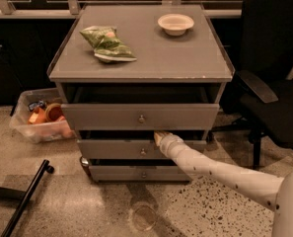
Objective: Open middle drawer
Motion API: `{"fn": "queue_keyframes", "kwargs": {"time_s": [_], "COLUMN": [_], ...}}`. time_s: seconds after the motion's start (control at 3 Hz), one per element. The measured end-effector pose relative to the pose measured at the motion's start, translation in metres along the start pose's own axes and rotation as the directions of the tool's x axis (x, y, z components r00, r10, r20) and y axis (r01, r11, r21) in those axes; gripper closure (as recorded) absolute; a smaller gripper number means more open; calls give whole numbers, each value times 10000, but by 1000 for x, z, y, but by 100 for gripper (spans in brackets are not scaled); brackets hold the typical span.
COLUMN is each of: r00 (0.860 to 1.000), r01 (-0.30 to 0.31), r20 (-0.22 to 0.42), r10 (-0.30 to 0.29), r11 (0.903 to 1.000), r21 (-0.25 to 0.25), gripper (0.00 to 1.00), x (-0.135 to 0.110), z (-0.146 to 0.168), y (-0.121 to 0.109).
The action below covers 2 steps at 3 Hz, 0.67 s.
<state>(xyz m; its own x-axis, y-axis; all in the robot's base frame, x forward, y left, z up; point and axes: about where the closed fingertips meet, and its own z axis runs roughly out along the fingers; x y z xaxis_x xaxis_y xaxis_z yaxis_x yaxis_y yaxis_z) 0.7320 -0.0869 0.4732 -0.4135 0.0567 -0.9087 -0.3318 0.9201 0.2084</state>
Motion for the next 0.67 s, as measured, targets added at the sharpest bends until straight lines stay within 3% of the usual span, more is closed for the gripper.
{"fn": "queue_keyframes", "kwargs": {"time_s": [0.67], "r00": [9984], "r01": [-281], "r20": [-481], "r10": [283], "r11": [9996], "r21": [28], "gripper": [100], "x": [11], "z": [33], "y": [1]}}
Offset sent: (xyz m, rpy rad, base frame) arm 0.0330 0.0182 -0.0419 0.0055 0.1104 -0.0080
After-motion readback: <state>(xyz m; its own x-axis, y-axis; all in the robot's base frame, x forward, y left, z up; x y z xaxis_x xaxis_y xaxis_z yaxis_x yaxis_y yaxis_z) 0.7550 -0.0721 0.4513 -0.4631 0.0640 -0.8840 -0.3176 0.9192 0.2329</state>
